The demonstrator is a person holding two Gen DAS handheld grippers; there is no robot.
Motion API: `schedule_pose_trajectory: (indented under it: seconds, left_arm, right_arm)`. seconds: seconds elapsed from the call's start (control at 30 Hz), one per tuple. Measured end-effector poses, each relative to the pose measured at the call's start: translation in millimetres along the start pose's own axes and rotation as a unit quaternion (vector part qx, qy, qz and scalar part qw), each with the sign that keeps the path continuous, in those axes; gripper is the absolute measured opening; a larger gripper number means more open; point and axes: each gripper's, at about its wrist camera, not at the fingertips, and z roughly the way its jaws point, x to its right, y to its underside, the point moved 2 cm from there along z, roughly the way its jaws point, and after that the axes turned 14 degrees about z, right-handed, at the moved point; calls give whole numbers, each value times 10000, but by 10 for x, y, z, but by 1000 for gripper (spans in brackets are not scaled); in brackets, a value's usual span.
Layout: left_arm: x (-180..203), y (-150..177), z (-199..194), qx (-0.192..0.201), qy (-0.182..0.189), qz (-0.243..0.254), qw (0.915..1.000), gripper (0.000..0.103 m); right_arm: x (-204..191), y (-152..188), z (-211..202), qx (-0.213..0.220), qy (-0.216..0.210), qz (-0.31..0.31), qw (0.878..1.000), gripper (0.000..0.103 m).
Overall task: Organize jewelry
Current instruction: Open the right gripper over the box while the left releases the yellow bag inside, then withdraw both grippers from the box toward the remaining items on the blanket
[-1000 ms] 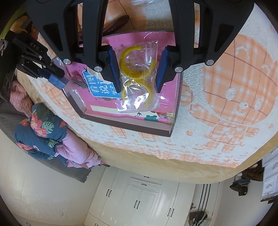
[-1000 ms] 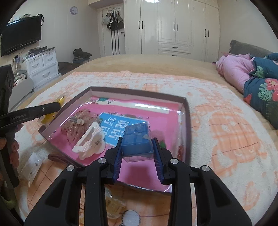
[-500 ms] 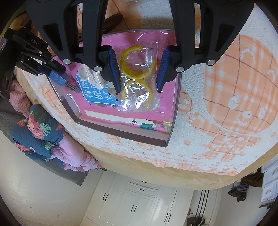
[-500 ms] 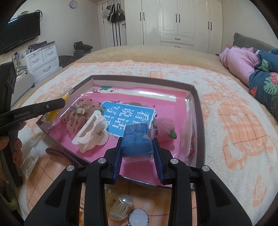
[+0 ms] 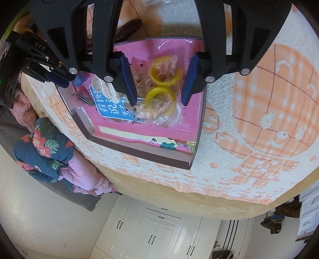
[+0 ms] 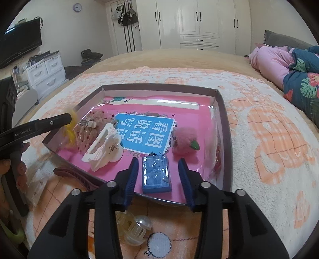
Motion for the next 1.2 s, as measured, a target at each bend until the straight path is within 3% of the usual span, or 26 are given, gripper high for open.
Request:
schedule_pose_trajectory:
  seconds: [0.17, 0.47, 0.8, 1.2]
  left_arm:
    - [-8, -24, -112, 113, -11, -52, 9999, 40]
    - [16, -59, -395, 349, -105, -116, 9993, 54]
    - [98, -31, -733, 615, -238, -154, 9977, 90]
    - [285, 24, -901, 688, -159, 41, 9975, 92]
  right_arm:
    - [35, 0, -177, 276, -42, 46, 9996, 50]
    - [64, 16, -454, 603, -134, 64, 9981, 59]
    - [88, 47, -673, 747, -198, 132, 9969, 65]
    - [87, 70, -933, 924, -310, 98, 9952, 68]
